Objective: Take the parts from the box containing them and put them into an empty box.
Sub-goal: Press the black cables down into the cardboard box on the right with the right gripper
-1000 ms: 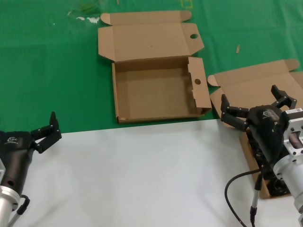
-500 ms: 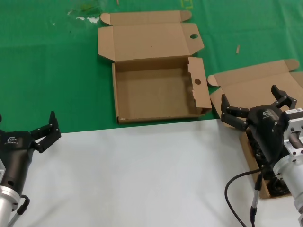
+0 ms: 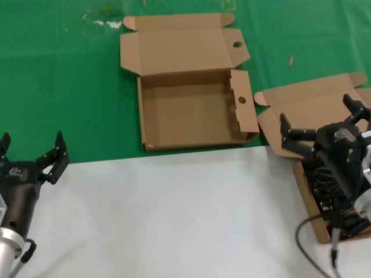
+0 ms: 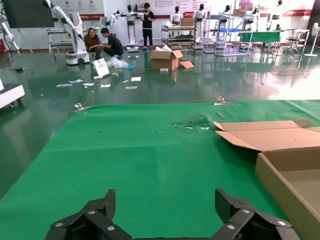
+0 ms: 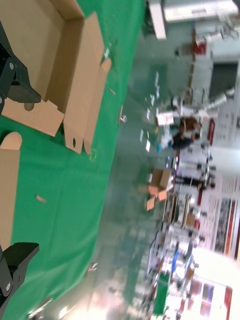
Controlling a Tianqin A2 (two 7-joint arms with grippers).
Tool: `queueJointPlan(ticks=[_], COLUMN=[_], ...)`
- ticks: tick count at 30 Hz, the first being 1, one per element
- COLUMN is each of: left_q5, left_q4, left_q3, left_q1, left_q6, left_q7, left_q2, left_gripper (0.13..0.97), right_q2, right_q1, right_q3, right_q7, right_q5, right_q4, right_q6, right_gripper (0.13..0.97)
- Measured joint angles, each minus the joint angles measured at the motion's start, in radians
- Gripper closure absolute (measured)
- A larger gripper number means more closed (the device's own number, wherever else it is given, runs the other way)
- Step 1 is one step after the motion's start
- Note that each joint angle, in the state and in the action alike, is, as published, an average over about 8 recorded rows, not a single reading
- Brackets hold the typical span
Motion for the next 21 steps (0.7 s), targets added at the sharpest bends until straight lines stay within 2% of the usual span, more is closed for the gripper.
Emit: queueJointPlan(ticks=[3, 5, 10, 11, 15, 21], left_q5=[0.0, 0.0, 0.0, 0.0, 0.0, 0.0], left_q4=[0.0, 0.0, 0.0, 0.0, 0.0, 0.0], left_q3=[0.0, 0.0, 0.0, 0.0, 0.0, 0.0], left_q1=[0.0, 0.0, 0.0, 0.0, 0.0, 0.0], left_q6=[0.0, 0.0, 0.0, 0.0, 0.0, 0.0], left_q7=[0.0, 0.0, 0.0, 0.0, 0.0, 0.0], left_q2=[0.0, 0.0, 0.0, 0.0, 0.0, 0.0], left_gripper=[0.385, 0.438, 0.571, 0.598, 0.598, 0.737], right_q2=[0.111, 0.194, 0.404, 0.443, 0.599, 0.781], right_q1=[-0.015, -0.027, -0.063, -0.068, -0.08, -0.023], right_q3=[-0.019, -0.017, 0.035, 0.048, 0.088, 0.074], right_q7=[0.059, 0.105, 0.172, 0.171, 0.131, 0.039], right_q5=[-0.037, -0.072, -0.131, -0.13, -0.091, -0.019], right_q4=[0.026, 0.043, 0.076, 0.079, 0.079, 0.039], right_q6=[-0.036, -0.086, -0.271, -0.31, -0.465, -0.699], right_gripper=[0.129, 0.129, 0.129, 0.129, 0.129, 0.129])
